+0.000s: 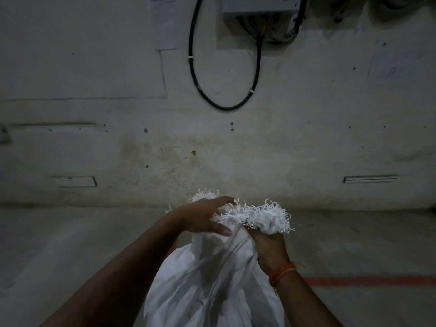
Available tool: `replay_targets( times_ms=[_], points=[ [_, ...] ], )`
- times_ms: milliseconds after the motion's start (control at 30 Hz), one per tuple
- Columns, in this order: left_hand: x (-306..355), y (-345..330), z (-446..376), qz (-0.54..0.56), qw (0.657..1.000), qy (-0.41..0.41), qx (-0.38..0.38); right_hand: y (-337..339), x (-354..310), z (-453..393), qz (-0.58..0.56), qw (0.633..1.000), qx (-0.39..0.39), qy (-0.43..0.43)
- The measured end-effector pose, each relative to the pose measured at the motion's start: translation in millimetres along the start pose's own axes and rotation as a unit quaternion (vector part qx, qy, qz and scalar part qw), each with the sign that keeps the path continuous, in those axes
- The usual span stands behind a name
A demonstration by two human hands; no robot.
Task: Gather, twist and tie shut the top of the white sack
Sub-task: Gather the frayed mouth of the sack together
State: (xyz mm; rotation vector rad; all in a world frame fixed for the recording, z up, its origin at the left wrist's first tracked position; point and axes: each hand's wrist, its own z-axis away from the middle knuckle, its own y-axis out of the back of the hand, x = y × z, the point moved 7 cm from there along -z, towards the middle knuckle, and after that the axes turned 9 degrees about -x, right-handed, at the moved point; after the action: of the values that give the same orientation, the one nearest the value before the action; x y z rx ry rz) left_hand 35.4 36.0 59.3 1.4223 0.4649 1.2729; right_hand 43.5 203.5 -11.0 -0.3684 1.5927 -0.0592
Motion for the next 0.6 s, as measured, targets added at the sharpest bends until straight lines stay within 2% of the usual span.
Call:
replay_targets(
  times_ms=[100, 167, 333, 467, 600],
  points=[
    [-14, -7, 2, 0.007, 0.999, 0.037, -0.023, -3, -6, 5, -0.041, 0.998, -0.02, 0.044],
    [-14, -5, 1, -0.024, 0.999, 0.038, -0.009, -4, -7, 10, -0.055, 0.997, -0.025, 0.045],
    [-2, 26, -1, -0.146, 0.98, 0.025, 0.135, 10, 7, 9, 0.021, 0.999, 0.004, -0.042],
    [11, 39, -4, -0.193, 0.96, 0.018, 0.201, 6, -6, 6, -0.04, 0.998, 0.022, 0.04],
    [28, 42, -11, -0.22, 0.948, -0.003, 0.229, -18, -17, -1, 0.004, 0.995, -0.072, 0.067]
  ],
)
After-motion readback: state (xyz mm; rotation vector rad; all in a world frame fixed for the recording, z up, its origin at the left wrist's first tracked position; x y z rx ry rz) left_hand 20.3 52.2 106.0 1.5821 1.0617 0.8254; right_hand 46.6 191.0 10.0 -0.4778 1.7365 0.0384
